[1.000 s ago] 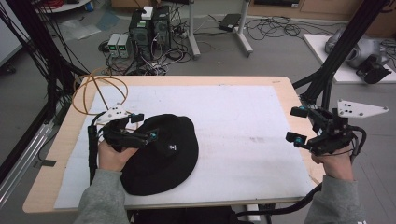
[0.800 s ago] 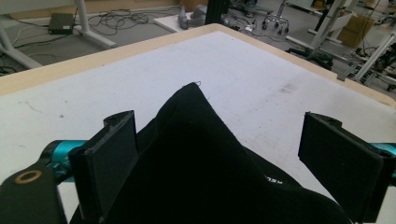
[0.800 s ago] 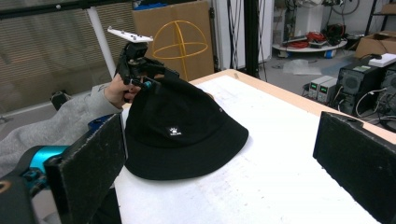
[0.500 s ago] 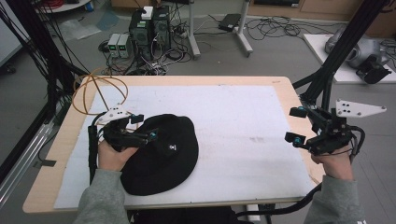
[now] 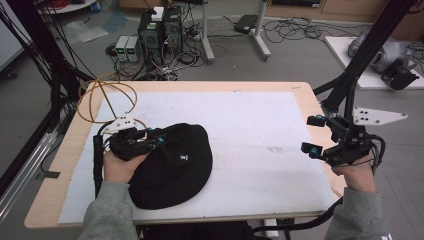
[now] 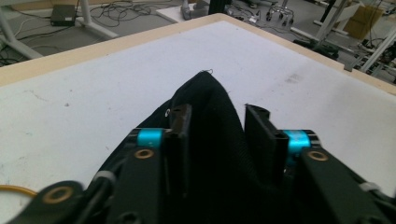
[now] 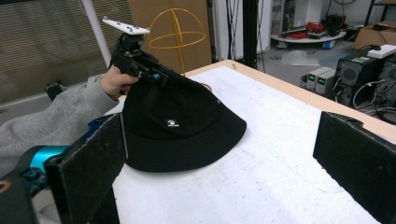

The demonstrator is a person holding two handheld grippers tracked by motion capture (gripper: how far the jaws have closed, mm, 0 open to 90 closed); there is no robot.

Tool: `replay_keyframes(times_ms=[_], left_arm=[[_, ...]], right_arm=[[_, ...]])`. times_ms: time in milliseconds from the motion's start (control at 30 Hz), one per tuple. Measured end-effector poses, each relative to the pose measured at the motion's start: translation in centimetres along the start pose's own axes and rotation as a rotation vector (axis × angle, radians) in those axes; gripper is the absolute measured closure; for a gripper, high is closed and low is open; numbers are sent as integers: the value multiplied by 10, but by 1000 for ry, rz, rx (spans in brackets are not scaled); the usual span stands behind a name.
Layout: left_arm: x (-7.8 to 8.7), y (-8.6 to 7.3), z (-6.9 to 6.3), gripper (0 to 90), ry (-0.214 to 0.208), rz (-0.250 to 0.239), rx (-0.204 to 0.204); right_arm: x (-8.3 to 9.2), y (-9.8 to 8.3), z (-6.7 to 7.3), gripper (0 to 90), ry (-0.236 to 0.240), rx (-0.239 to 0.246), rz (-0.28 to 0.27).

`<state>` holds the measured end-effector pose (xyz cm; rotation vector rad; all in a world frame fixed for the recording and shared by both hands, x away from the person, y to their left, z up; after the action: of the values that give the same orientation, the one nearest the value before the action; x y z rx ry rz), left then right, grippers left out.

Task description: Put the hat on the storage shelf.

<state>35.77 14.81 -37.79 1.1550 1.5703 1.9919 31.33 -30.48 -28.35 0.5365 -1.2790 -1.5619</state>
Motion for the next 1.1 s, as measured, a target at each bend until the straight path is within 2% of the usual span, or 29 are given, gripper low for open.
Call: replay_keyframes(times_ms=[100, 167, 567, 767, 867, 1000, 1100], left_arm=[[0, -2, 0, 797, 8, -1, -5], [0, -1, 0, 822, 7, -5, -3], [1, -1, -1, 858, -2, -9, -9], [3, 1, -3, 860, -29, -19, -1], [5, 4, -6, 863, -44, -25, 2], [8, 10, -10, 863, -50, -13, -22], [12, 18, -13, 863, -69, -35, -19]], right_arm=[[0, 0, 0, 20, 0, 1, 3], [0, 0, 0, 20, 1, 1, 6], [-2, -1, 0, 20, -8, 3, 14], [-3, -1, -1, 20, -8, 5, 19], [-3, -1, -1, 20, -6, 5, 20], [-3, -1, -2, 20, -5, 8, 19], [-4, -2, -1, 20, -2, 8, 22]])
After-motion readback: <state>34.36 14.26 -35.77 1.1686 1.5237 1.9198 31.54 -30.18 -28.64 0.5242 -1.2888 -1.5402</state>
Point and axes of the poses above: each handheld gripper's, and its own axes: x roughly backward along the jaws, y roughly out of its top, z roughly to its left, the point moved 6 cm from there along -x, roughly forward along the jaws, and after that the axes turned 12 degrees about -x, right-handed, at the moved point
